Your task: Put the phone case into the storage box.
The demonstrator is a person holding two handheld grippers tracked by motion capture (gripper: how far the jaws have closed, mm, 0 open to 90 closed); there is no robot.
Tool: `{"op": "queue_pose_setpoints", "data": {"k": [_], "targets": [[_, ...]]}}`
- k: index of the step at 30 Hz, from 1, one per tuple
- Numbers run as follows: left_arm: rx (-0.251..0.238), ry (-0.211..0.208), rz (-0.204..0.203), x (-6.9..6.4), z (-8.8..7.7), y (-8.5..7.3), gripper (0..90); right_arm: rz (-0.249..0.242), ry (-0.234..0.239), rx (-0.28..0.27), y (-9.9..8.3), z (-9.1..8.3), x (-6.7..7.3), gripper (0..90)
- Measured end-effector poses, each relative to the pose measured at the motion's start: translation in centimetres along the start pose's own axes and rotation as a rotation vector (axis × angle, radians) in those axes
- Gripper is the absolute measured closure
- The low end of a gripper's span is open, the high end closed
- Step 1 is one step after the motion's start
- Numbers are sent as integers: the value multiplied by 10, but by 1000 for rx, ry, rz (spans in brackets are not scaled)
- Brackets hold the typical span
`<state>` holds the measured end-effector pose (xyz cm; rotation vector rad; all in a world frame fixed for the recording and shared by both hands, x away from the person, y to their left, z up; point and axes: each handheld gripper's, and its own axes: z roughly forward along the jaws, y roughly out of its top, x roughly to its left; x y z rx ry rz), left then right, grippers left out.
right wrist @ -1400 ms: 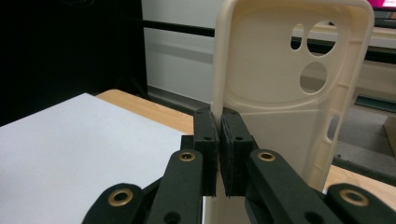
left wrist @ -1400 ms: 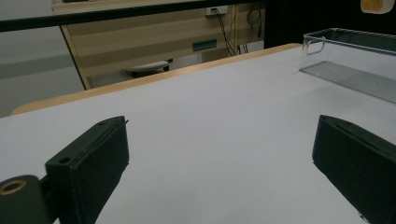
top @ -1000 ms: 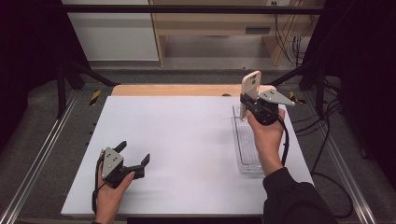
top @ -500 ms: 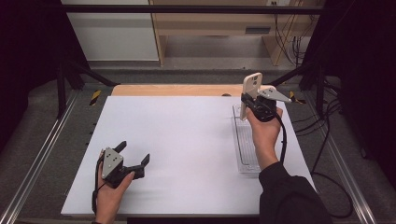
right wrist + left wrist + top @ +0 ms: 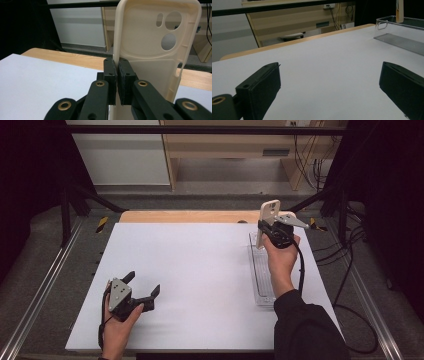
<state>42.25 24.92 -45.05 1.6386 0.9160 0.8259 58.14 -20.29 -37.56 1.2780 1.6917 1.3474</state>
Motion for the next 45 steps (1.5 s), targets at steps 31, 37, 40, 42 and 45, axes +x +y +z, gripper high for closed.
{"op": "queue_pose_setpoints", "data": {"k": [31,37,40,42,45], "targets": [[-2,1,-6,1,0,0,26,44,-59,43,-17,27,-5,863],[-3,0,-6,2,0,0,26,47,-61,46,-18,29,-6,863],[-2,0,-5,2,0,0,26,45,-61,49,-19,29,-6,863],[-2,-1,-5,1,0,0,26,47,-63,49,-19,30,-6,863],[-3,0,-5,1,0,0,26,55,-63,52,-20,31,-6,863]]}}
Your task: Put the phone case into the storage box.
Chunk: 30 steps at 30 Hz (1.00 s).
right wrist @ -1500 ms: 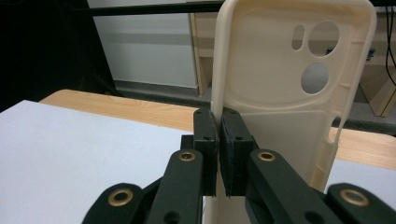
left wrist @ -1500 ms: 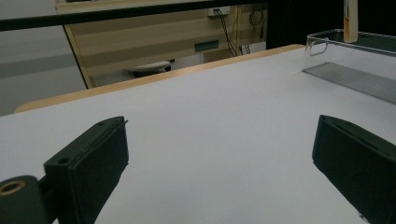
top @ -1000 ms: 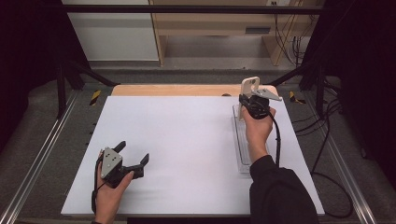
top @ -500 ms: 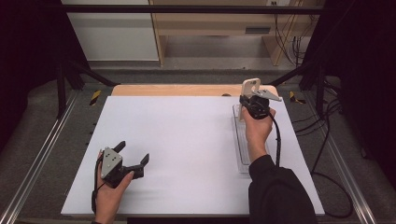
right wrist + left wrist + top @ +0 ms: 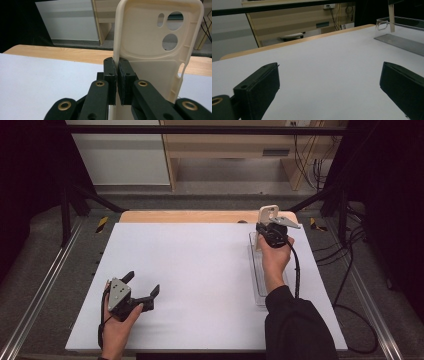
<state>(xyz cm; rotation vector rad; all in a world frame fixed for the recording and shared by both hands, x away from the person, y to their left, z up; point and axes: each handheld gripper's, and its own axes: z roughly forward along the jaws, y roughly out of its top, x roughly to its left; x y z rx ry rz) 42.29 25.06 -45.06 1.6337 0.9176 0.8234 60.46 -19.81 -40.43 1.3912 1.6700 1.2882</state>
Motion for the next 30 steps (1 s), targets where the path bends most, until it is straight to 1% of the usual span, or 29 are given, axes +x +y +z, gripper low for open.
{"op": "queue_pose_setpoints", "data": {"k": [5,14,30], "targets": [[0,0,0,0,0,0,26,-5,-1,2,-1,1,0,863],[1,-3,1,0,0,0,26,1,5,3,-1,2,-1,863],[0,-3,1,0,0,0,26,8,0,11,-4,5,-2,863]]}}
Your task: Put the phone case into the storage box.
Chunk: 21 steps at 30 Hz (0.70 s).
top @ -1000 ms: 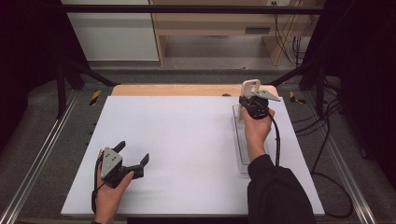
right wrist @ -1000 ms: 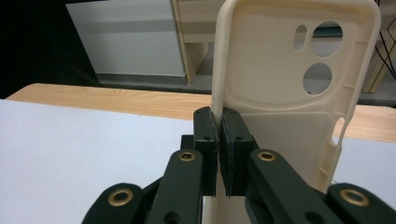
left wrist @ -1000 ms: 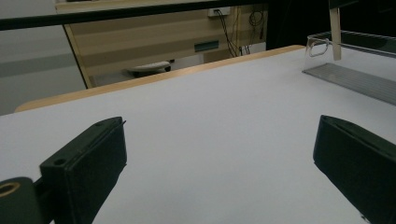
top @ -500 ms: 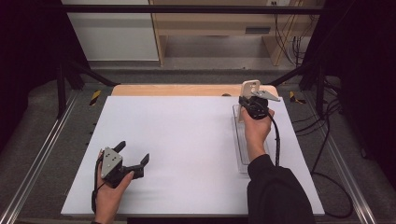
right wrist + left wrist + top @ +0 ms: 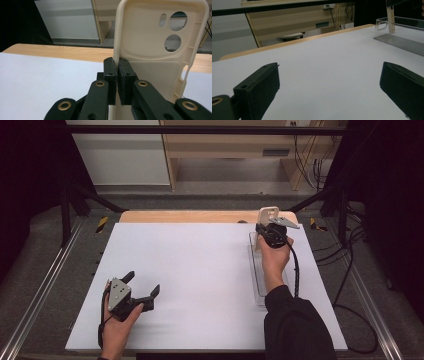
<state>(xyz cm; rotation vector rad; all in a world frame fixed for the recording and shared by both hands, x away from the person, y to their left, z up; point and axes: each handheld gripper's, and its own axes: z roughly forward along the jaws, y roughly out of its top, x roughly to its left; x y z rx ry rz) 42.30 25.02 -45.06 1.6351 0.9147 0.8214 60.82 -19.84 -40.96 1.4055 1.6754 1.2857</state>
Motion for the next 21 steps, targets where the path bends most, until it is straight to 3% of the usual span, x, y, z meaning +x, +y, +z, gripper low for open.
{"op": "queue_pose_setpoints", "data": {"k": [21], "targets": [[1,0,0,0,0,0,26,3,12,12,-3,5,1,863]]}}
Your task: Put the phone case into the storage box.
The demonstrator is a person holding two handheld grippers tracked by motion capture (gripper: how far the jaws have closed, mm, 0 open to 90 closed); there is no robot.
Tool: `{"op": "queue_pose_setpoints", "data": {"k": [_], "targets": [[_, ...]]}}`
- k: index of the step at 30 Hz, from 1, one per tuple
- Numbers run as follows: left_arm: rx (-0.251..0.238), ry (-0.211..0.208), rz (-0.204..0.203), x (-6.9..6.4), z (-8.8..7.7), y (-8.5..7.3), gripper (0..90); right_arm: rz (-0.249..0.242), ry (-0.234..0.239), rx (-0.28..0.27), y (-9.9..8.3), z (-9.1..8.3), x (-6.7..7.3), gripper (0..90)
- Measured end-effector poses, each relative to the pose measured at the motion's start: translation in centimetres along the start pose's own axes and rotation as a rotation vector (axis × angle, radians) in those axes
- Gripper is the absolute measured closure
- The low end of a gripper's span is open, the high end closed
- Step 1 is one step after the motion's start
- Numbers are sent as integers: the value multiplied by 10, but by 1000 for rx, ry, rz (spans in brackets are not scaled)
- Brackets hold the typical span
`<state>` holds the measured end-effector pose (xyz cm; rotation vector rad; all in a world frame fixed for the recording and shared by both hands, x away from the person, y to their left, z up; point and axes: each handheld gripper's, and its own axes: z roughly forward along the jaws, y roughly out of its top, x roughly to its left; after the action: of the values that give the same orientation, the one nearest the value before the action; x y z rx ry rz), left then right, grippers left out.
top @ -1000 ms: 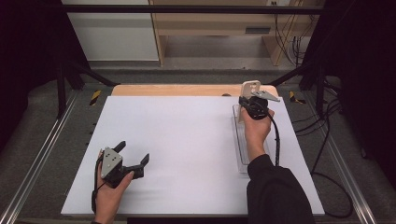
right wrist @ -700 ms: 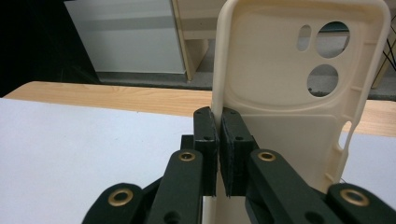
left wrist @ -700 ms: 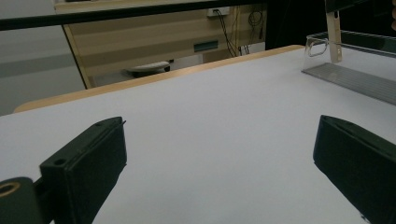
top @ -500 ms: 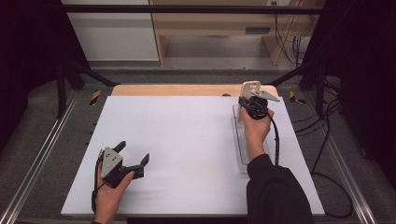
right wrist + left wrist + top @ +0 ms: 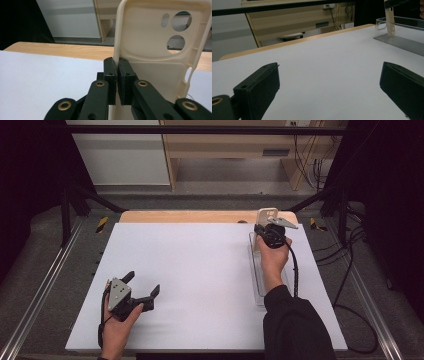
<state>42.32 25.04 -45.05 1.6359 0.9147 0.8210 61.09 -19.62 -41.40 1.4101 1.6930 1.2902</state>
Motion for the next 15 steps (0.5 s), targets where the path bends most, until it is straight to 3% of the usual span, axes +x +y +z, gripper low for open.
{"op": "queue_pose_setpoints", "data": {"k": [15], "targets": [[4,-5,4,-1,1,0,27,-17,0,14,-2,3,0,865]]}}
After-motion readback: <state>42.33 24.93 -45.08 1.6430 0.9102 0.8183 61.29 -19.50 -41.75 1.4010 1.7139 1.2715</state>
